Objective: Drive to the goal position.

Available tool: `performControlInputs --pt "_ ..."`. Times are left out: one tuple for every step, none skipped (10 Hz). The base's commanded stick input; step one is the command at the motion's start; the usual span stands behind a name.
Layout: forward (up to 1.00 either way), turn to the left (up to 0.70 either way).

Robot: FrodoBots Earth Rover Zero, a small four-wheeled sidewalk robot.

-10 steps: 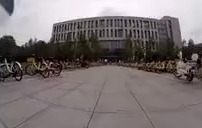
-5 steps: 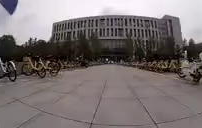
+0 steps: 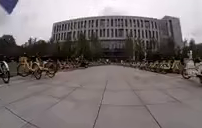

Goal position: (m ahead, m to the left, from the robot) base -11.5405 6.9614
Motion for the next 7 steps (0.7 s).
performControlInputs --pt "0.60 0.01" --pt "0.60 0.01" --pt "0.60 0.01" --pt "0.60 0.01" --pt "0.60 0.01" --pt "0.60 0.01" --pt "0.60 0.01"
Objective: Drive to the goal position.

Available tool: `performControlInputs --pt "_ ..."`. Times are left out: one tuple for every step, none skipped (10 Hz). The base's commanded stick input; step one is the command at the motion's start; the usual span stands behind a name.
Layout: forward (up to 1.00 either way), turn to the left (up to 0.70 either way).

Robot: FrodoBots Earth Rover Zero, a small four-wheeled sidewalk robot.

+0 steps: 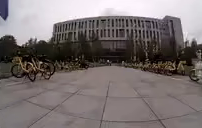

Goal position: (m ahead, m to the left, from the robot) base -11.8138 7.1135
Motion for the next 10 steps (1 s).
performControlInputs --pt "0.60 0.01" --pt "0.60 0.01" --pt "0.60 0.01" --pt "0.60 0.01" --pt "0.60 0.01" --pt "0.60 0.01" --pt "0.60 0.01" --pt "0.60 0.01" --pt "0.60 0.01" --pt "0.60 0.01"
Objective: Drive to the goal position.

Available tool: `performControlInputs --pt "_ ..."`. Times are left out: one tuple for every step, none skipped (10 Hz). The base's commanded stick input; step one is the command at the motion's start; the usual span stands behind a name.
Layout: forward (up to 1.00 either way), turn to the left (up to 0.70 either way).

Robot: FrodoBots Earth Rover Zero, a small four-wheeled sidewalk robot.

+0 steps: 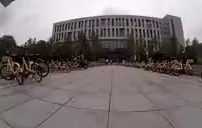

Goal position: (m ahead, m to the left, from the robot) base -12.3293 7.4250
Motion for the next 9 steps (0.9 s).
performControlInputs --pt "0.60 0.01" --pt "0.60 0.01" --pt "0.60 0.01" --pt "0.60 0.01" --pt "0.60 0.01" --pt "0.60 0.01" --pt "0.60 0.01" --pt "0.60 0.01" --pt "0.60 0.01"
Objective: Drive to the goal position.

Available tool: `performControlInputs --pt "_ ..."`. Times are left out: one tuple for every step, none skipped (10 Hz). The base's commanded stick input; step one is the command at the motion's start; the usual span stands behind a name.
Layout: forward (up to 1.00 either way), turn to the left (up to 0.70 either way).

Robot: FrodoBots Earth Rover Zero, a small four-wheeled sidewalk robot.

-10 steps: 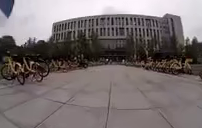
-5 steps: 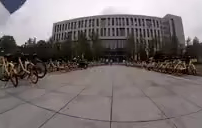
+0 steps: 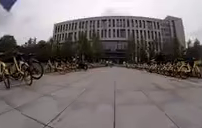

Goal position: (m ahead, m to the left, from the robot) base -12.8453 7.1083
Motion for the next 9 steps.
performControlInputs --pt "0.60 0.01" --pt "0.60 0.01" --pt "0.60 0.01" --pt "0.60 0.01" --pt "0.60 0.01" --pt "0.60 0.01" --pt "0.60 0.01" --pt "0.60 0.01" --pt "0.60 0.01"
